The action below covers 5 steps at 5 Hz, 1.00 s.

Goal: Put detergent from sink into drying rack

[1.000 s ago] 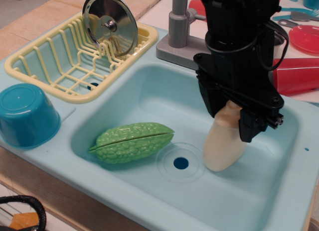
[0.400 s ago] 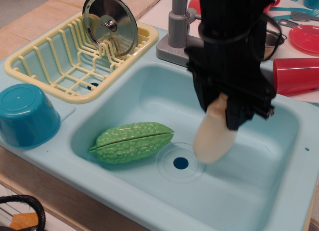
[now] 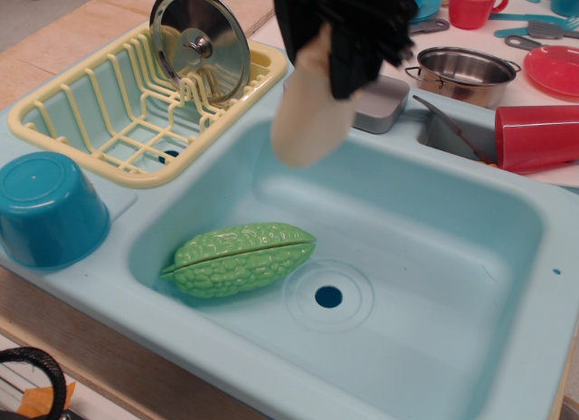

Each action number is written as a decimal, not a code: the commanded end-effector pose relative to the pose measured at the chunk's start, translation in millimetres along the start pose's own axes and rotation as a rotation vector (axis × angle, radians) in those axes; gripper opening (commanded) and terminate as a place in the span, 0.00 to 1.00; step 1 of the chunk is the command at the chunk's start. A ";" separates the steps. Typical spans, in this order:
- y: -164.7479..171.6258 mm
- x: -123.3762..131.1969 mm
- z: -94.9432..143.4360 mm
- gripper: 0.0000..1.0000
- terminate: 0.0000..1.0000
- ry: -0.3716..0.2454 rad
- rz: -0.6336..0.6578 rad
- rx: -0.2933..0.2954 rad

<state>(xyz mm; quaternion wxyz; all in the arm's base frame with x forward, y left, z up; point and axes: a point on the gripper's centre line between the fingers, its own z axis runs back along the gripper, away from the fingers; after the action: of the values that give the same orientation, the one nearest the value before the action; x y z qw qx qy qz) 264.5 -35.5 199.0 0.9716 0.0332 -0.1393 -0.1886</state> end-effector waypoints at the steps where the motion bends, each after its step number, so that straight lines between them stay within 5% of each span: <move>1: 54.0 -5.3 21.5 0.00 0.00 0.005 0.023 0.077; 2: 78.7 -15.9 15.5 0.00 0.00 0.003 0.043 0.076; 4: 119.9 -45.9 -3.3 0.00 0.00 -0.015 0.046 -0.022; 5: 131.6 -59.3 -3.9 1.00 0.00 -0.074 0.025 -0.042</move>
<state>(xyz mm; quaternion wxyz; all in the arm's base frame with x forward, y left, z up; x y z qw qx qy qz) 260.2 107.5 186.5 0.9714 -0.0076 -0.1580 -0.1773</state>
